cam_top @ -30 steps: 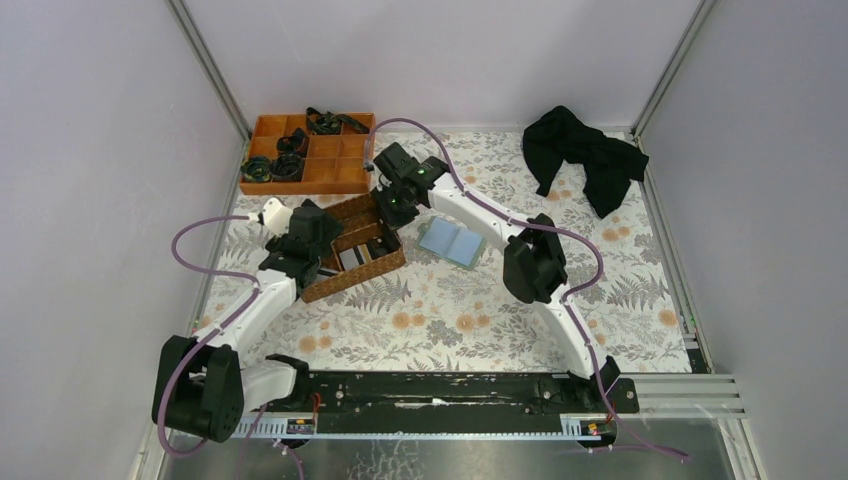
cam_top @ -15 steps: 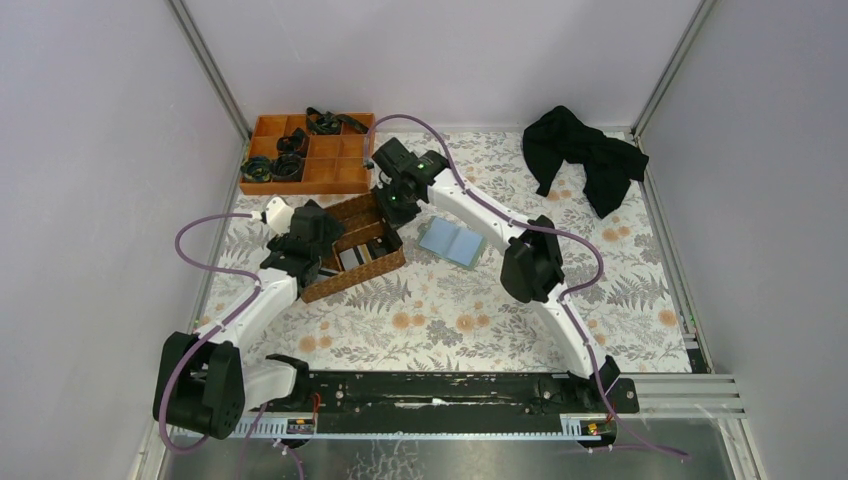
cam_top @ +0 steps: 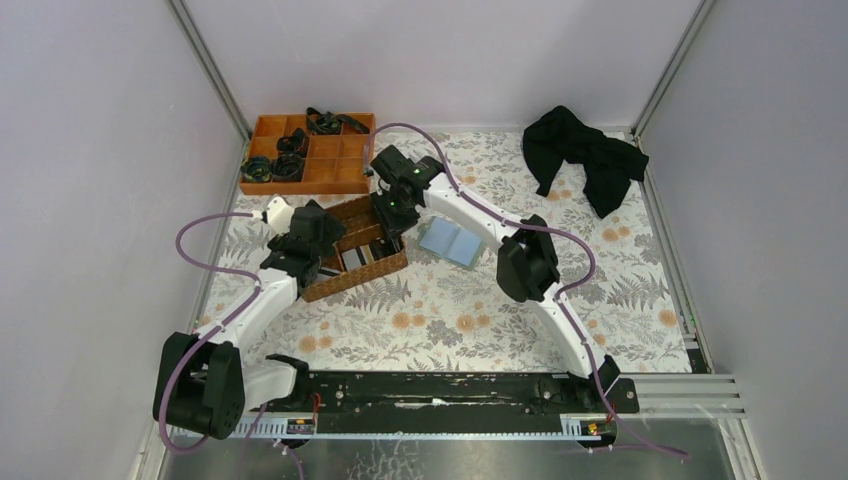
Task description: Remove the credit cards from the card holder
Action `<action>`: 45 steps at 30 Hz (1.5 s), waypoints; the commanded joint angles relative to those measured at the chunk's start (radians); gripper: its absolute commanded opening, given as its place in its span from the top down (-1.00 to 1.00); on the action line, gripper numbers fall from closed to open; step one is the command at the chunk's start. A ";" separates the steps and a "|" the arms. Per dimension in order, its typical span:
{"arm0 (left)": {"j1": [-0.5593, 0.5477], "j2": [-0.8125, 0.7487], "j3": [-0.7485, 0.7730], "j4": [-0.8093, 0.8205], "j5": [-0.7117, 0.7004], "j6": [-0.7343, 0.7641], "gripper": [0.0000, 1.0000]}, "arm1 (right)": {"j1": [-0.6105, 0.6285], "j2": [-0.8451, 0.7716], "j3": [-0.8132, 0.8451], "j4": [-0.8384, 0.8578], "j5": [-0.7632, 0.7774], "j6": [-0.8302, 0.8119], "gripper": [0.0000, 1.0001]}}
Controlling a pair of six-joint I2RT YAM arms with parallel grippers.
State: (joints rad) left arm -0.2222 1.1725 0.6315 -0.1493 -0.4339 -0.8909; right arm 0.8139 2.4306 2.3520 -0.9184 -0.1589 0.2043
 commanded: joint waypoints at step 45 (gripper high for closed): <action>-0.404 0.684 0.519 0.076 0.332 0.151 -0.91 | -0.302 -1.065 -1.391 0.911 0.266 0.152 0.44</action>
State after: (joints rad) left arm -0.6399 1.8374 1.1595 -0.0135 -0.0895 -0.7376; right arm 0.5209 1.3495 0.9771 -0.0544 0.1280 0.3603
